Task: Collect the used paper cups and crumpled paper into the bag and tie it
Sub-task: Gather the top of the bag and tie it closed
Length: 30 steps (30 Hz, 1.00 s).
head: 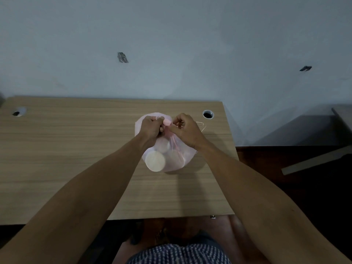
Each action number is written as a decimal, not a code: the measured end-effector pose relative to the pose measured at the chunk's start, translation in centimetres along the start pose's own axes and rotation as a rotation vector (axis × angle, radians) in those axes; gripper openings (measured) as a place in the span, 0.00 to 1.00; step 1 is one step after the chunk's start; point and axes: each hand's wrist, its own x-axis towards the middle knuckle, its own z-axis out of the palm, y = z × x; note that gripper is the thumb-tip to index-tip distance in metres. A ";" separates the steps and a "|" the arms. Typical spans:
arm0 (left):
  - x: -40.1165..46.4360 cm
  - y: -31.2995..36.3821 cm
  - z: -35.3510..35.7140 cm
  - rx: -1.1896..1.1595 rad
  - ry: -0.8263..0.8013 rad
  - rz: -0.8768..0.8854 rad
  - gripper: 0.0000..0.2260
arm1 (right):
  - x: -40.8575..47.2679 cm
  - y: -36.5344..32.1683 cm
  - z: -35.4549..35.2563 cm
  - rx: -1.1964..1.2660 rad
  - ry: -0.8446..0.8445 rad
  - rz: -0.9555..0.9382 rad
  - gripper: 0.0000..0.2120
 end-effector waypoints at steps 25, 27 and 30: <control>0.8 0.6 -4.3 0.665 0.511 0.161 0.11 | 1.0 1.8 -1.6 -0.447 0.014 0.032 0.05; 0.2 0.5 -4.7 0.788 0.536 0.120 0.13 | 0.7 2.1 -1.7 -0.456 0.010 0.055 0.07; -0.1 -0.2 -5.5 0.808 0.489 0.090 0.16 | 0.2 2.3 -1.6 -0.424 0.022 0.089 0.08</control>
